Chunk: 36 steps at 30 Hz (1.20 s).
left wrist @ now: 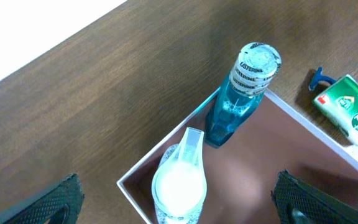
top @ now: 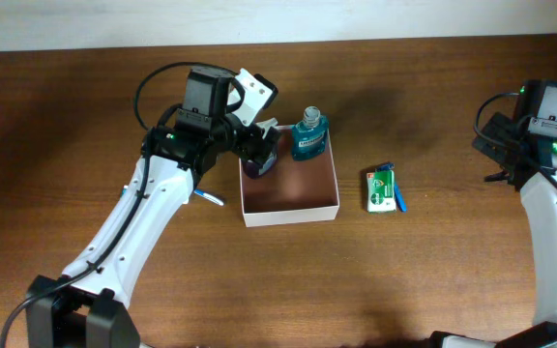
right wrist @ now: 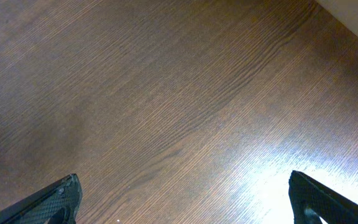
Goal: Pack container
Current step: 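Lower the left gripper onto the pump bottle top inside the box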
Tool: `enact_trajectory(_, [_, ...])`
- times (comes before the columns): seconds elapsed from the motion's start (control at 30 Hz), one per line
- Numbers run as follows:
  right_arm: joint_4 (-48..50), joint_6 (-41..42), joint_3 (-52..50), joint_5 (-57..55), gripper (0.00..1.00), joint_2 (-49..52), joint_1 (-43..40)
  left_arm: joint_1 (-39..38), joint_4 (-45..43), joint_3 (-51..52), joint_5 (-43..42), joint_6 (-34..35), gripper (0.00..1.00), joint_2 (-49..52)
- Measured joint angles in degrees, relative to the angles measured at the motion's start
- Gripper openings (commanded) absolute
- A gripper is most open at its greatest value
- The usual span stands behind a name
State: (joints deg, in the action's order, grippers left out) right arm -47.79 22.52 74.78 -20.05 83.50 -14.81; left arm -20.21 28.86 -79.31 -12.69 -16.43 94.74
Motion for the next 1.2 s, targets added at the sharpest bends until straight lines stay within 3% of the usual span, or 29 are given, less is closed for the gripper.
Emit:
enact_trajectory(0.47, [0.0, -0.02, 0.0, 0.0, 0.99, 0.0, 0.0, 0.0, -2.54, 0.0, -0.22, -9.46, 0.99, 0.0])
enact_trajectory(0.9, [0.0, -0.04, 0.0, 0.0, 0.99, 0.0, 0.0, 0.0, -2.56, 0.0, -0.87, -11.06, 0.99, 2.03])
enact_trajectory(0.93, [0.0, 0.0, 0.0, 0.0, 0.99, 0.0, 0.0, 0.0, -2.56, 0.0, -0.87, -11.08, 0.98, 2.23])
enact_trajectory(1.07, [0.0, 0.0, 0.0, 0.02, 0.99, 0.0, 0.0, 0.0, -2.56, 0.0, -0.87, -11.56, 0.78, 2.45])
enact_trajectory(1.2, [0.0, -0.02, 0.0, 0.0, 0.98, 0.0, 0.0, 0.0, -2.54, 0.0, -0.87, -11.89, 0.78, 2.47])
